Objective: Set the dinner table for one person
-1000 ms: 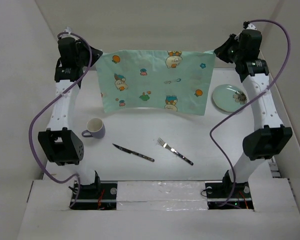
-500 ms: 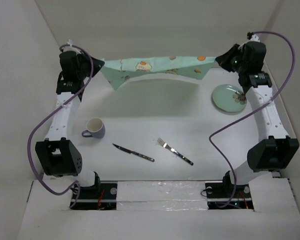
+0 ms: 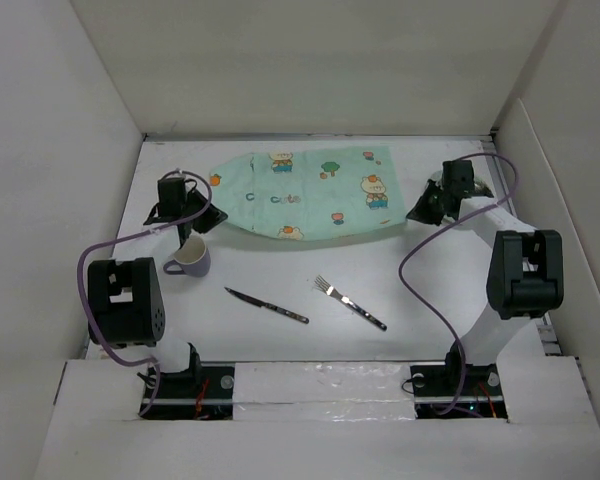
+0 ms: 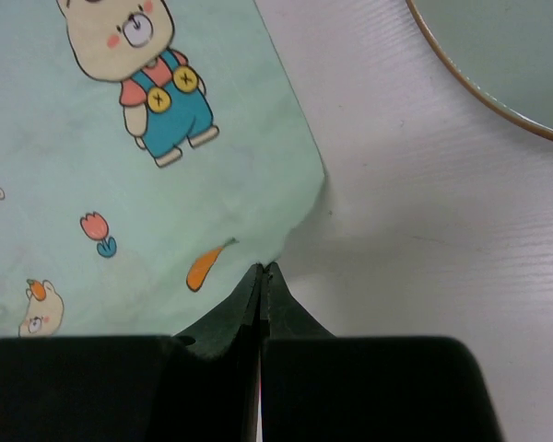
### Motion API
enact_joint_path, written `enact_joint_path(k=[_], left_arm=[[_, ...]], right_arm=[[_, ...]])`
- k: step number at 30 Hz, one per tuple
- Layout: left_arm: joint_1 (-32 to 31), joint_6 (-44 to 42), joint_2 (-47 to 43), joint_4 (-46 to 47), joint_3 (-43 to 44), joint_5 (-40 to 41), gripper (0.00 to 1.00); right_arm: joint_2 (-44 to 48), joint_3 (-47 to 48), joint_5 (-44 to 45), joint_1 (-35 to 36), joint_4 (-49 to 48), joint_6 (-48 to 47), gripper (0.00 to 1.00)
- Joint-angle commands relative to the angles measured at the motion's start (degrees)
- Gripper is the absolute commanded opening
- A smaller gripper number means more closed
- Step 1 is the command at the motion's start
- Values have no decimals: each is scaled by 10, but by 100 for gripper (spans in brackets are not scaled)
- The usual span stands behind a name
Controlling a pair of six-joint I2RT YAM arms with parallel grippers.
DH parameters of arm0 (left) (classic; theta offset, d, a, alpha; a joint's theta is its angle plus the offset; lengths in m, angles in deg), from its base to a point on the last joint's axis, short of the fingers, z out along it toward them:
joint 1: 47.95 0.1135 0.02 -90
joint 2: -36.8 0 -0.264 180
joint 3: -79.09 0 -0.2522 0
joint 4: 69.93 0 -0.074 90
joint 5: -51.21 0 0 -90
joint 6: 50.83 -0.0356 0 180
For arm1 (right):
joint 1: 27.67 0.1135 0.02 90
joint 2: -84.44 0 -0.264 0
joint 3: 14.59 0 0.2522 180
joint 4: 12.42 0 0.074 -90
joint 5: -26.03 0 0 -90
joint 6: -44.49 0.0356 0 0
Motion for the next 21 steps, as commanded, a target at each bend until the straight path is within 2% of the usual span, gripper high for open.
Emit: enact_joint_path(k=[1,8,12,16,21], left_arm=[[-1,-30,4,25,-22,-6,0],[-1,-55,29,-1,-31,1,0],[-1,-45,-8,0,7,-17,0],[-1,-34,-28,-32,93,-13,0],[-1,3,-69,-19,206,-33,0]], right_arm=[[36,-13,5,-3,-28,-6,0],[55,-72,4,-3,-24,-15,0],[93,-71,-14,-8,-26,-10,0],[127,16,-8,-8,1,-3,0],[187,113,16,16,10,0,0]])
